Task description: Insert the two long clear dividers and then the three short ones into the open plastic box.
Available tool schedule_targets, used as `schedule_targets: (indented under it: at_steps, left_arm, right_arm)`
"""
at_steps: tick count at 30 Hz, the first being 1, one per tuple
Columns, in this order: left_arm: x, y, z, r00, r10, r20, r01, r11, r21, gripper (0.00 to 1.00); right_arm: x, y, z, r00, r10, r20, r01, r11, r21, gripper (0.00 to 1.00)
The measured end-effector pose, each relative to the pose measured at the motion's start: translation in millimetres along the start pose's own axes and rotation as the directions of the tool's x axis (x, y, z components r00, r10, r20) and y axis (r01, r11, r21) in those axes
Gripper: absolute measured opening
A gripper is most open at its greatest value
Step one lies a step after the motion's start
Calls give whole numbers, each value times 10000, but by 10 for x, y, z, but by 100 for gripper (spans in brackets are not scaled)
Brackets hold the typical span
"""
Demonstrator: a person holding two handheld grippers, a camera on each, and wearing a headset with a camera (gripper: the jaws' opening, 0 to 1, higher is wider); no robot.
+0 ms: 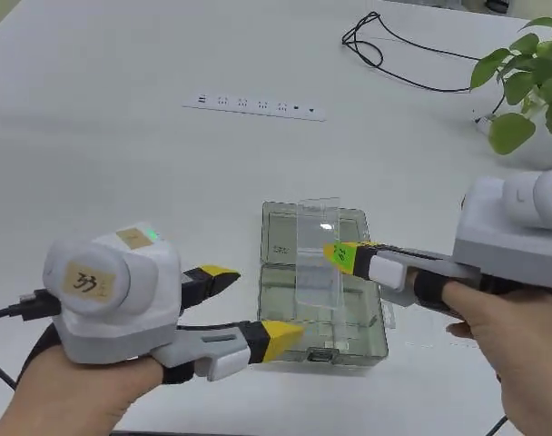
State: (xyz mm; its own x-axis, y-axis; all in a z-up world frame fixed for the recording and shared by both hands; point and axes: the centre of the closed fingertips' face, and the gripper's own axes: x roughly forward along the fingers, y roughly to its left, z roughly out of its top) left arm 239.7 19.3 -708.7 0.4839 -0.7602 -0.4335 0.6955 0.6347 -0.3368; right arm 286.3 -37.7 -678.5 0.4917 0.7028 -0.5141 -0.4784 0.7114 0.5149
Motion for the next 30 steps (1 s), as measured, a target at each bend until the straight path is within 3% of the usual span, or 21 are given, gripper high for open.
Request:
schedule_targets:
  at_steps: [7, 16, 23, 27, 30]
  left_arm:
    - [-52, 35, -110, 9997, -176, -155, 183, 9987, 474, 78]
    - [-72, 26, -225, 9978, -544, -374, 579, 9932, 1009, 90]
    - [-97, 29, -285, 9949, -880, -494, 932, 9888, 1164, 90]
    - [-102, 28, -309, 9927, -1075, -552, 1134, 9867, 1167, 90]
    - [-100, 35, -314, 9907, -1232, -573, 1295, 9839, 1230, 90]
  right_arm:
    - [46, -57, -44, 9974, -440, -564, 435, 9990, -90, 6]
    - [85, -157, -121, 9833, -1319, -1251, 1398, 9886, 565, 6]
    - [127, -222, -281, 9641, -1689, -2048, 2014, 9680, 1499, 6]
    - [168, -259, -395, 9556, -1706, -2403, 2253, 9485, 2228, 6]
    - [188, -294, -460, 9460, -1825, -2681, 2457, 9428, 2252, 6]
